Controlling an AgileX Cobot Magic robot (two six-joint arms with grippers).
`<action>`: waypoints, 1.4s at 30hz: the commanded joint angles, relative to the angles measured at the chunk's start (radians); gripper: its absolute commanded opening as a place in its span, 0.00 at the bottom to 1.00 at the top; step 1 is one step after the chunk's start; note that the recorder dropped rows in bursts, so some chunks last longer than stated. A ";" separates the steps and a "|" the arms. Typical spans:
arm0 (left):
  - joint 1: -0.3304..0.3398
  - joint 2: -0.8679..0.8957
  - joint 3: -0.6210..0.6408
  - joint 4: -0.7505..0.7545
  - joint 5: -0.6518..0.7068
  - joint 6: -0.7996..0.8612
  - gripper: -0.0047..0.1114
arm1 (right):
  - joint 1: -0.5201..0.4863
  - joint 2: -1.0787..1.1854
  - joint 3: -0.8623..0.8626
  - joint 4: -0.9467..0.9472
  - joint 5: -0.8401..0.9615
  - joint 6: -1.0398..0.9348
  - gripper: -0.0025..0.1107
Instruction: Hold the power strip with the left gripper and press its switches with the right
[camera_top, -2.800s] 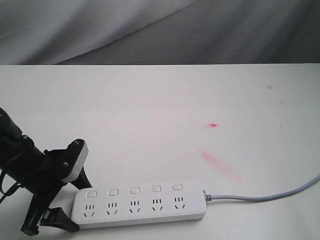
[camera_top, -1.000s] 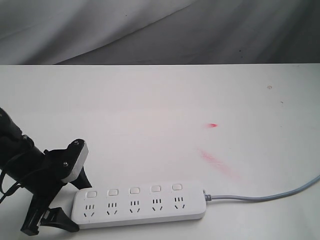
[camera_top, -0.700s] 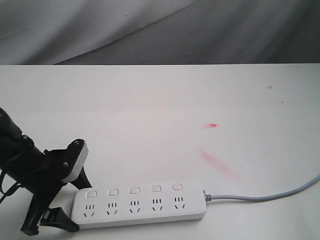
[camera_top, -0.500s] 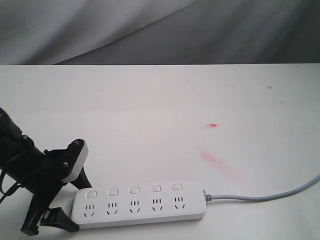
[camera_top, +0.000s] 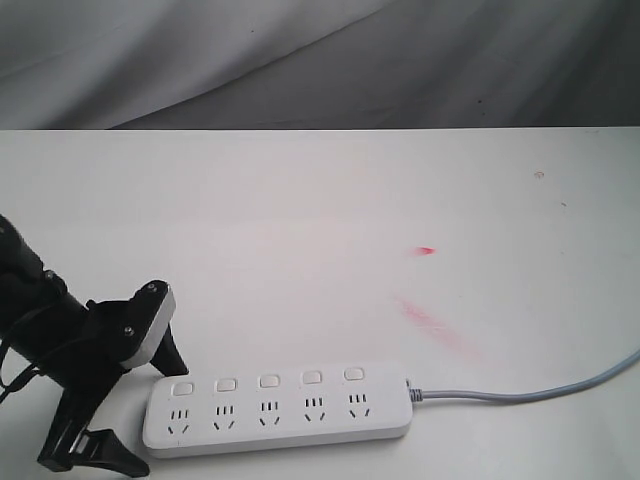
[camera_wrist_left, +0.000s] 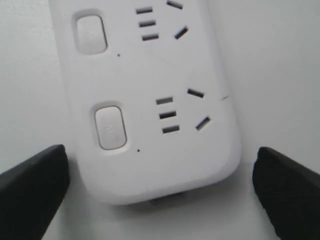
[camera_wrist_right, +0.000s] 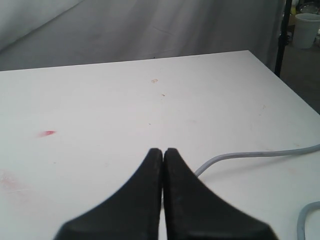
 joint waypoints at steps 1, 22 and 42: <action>-0.005 -0.002 0.003 0.039 -0.018 -0.005 0.94 | -0.009 -0.007 0.004 -0.011 -0.004 -0.001 0.02; -0.005 -0.847 -0.290 -0.294 0.051 -0.712 0.93 | -0.009 -0.007 0.004 -0.011 -0.004 -0.003 0.02; -0.005 -1.150 -0.289 -0.290 0.221 -0.946 0.04 | -0.009 -0.007 0.004 -0.011 -0.004 -0.003 0.02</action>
